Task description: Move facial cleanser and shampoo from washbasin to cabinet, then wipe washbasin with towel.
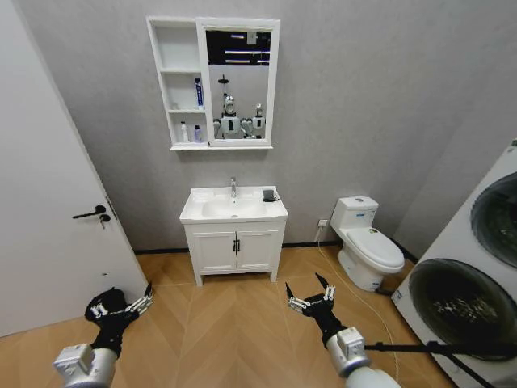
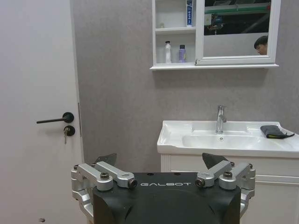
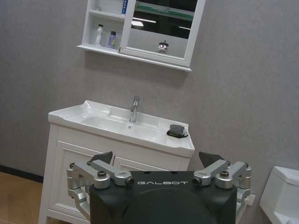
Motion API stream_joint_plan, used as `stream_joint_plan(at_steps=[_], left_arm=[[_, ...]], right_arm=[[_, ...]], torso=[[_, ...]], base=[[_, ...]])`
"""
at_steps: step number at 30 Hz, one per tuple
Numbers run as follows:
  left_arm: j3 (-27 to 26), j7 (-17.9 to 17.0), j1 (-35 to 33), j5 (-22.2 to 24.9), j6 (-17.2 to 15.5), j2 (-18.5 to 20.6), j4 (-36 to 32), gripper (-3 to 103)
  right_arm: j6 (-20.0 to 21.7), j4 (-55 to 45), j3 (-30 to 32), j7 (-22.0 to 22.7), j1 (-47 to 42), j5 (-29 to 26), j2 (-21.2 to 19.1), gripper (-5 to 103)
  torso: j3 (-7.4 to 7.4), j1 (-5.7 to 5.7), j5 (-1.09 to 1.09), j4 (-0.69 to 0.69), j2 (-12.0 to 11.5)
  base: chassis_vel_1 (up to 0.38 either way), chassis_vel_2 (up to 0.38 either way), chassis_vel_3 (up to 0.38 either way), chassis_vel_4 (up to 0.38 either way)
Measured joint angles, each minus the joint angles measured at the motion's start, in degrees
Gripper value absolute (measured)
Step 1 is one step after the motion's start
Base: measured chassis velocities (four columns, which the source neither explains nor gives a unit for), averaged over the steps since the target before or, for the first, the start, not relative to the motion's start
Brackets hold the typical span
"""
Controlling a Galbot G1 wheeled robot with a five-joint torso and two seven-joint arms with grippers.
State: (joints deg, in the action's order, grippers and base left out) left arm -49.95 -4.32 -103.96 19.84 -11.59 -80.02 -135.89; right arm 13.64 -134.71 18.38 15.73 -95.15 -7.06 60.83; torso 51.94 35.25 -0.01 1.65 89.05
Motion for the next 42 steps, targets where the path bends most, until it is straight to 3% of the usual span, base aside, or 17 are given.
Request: stream_joint_plan(at_steps=[42], left_arm=[[-0.01, 0.03, -0.01, 0.0, 0.0, 0.0, 0.0, 100]], right_arm=[[0.1, -0.05, -0.01, 0.11, -0.02, -0.01, 0.02, 100]], torso=[[0.0, 0.01, 0.01, 0.0, 0.0]], base=[[0.004, 0.0, -0.001, 0.003]])
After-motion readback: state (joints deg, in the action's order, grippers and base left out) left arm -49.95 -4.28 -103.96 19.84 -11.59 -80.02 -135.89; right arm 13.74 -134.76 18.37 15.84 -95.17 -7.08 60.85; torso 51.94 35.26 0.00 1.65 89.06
